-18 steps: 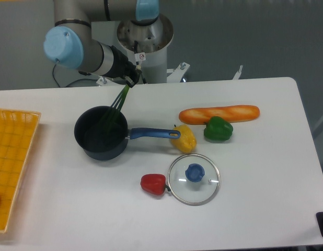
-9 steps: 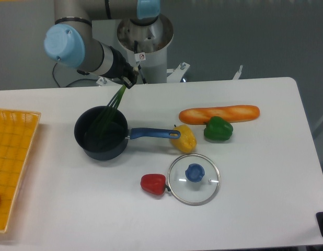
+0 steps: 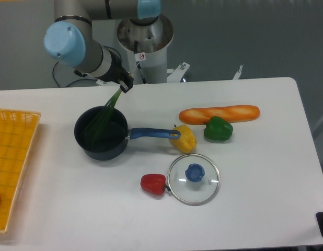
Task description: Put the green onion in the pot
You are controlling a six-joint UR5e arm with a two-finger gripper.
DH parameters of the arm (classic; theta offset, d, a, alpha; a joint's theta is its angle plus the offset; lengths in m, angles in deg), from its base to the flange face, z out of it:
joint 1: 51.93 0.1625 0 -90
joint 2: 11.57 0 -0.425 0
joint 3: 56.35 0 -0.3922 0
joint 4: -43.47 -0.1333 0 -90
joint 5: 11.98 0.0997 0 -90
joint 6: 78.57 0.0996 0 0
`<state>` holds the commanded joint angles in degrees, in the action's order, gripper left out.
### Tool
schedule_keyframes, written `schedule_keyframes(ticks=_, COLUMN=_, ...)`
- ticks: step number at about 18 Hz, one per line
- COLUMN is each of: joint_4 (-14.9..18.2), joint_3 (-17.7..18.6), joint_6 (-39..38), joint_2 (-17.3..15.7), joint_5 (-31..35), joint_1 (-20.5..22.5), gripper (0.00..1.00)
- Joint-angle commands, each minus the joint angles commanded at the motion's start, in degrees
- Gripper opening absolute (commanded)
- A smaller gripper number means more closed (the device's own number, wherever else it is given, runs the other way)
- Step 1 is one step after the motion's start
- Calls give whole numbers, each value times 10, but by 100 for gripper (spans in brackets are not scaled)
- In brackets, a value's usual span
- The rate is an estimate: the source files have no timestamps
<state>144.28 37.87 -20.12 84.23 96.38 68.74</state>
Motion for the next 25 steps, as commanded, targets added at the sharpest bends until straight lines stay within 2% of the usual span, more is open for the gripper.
schedule_keyframes(ticks=5, joint_4=-1, joint_3=0, joint_6=-4, joint_2=11, joint_5=2, joint_1=-3, gripper=11)
schedule_keyframes(ticks=7, joint_4=-1, joint_3=-2, joint_6=-4, joint_2=12, joint_5=2, joint_1=-3, gripper=25)
schedule_keyframes(ticks=8, joint_4=-1, joint_3=-2, joint_6=-1, joint_2=12, joint_5=2, joint_1=-3, gripper=38)
schedule_keyframes(ticks=9, joint_4=-1, joint_3=-2, joint_6=0, joint_2=13, joint_5=3, joint_1=-3, gripper=55)
schedule_keyframes(ticks=10, joint_4=-1, joint_3=-2, joint_6=0, joint_2=15, joint_5=4, joint_1=-3, gripper=59)
schedule_keyframes(ticks=21, joint_4=1, joint_3=-9, joint_6=0, joint_2=18, joint_5=2, joint_1=-1, gripper=62)
schedule_keyframes(ticks=22, joint_4=1, joint_3=-13, joint_6=0, joint_2=18, joint_5=1, joint_1=2, gripper=70)
schedule_keyframes(ticks=23, joint_4=1, joint_3=-21, joint_6=-1, joint_2=18, joint_5=0, joint_1=3, gripper=94)
schedule_keyframes(ticks=24, joint_4=-2, joint_3=-31, joint_6=-5, joint_2=19, joint_5=-1, joint_1=3, gripper=100)
schedule_keyframes(ticks=25, joint_4=-16, joint_3=-35, joint_6=-7, joint_2=20, joint_5=-5, joint_1=10, gripper=100)
